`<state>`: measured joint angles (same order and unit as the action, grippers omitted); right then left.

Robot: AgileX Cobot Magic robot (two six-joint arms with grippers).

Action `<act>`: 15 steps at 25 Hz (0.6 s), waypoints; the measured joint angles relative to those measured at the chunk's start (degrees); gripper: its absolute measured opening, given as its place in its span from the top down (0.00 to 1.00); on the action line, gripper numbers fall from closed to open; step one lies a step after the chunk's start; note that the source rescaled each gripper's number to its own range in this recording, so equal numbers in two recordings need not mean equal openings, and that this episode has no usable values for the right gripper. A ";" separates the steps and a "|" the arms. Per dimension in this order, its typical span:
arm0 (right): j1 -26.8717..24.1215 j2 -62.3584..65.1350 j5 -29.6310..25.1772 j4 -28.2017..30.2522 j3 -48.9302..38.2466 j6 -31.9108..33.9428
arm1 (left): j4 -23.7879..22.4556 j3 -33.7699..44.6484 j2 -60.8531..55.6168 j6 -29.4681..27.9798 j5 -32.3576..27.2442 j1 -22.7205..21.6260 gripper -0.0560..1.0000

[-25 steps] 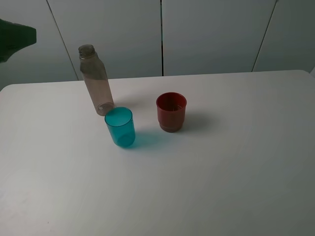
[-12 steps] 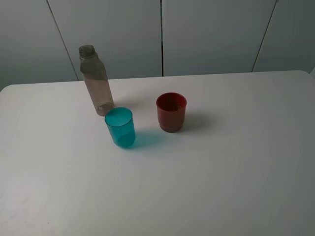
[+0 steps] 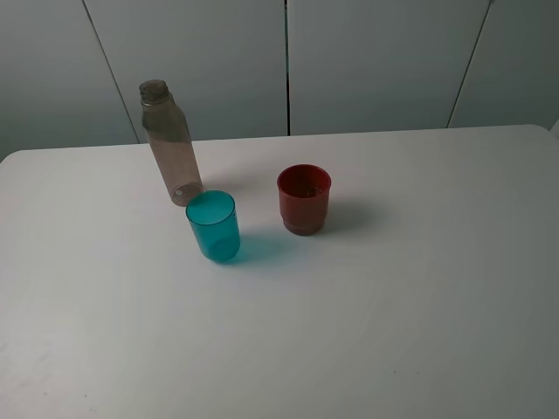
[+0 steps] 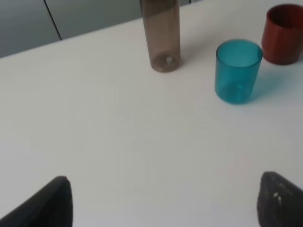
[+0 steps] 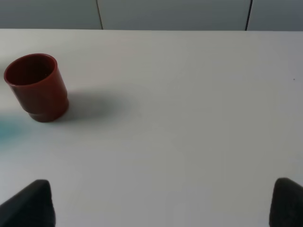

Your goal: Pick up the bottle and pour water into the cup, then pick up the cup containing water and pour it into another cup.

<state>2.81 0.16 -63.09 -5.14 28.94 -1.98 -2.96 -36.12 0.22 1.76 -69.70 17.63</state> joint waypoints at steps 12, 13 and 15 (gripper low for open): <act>0.00 0.00 -0.11 0.00 0.00 0.00 | -0.09 6.74 -0.22 -1.24 7.16 0.00 0.01; 0.00 0.00 -0.11 0.00 0.00 0.00 | -0.09 6.72 -0.22 -1.76 7.18 0.00 0.01; 0.00 0.00 -0.11 0.00 0.00 0.00 | -0.09 6.76 -0.22 -1.76 7.32 0.00 0.01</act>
<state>2.81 0.16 -63.20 -5.14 28.94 -1.98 -3.05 -29.36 0.00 0.00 -62.38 17.63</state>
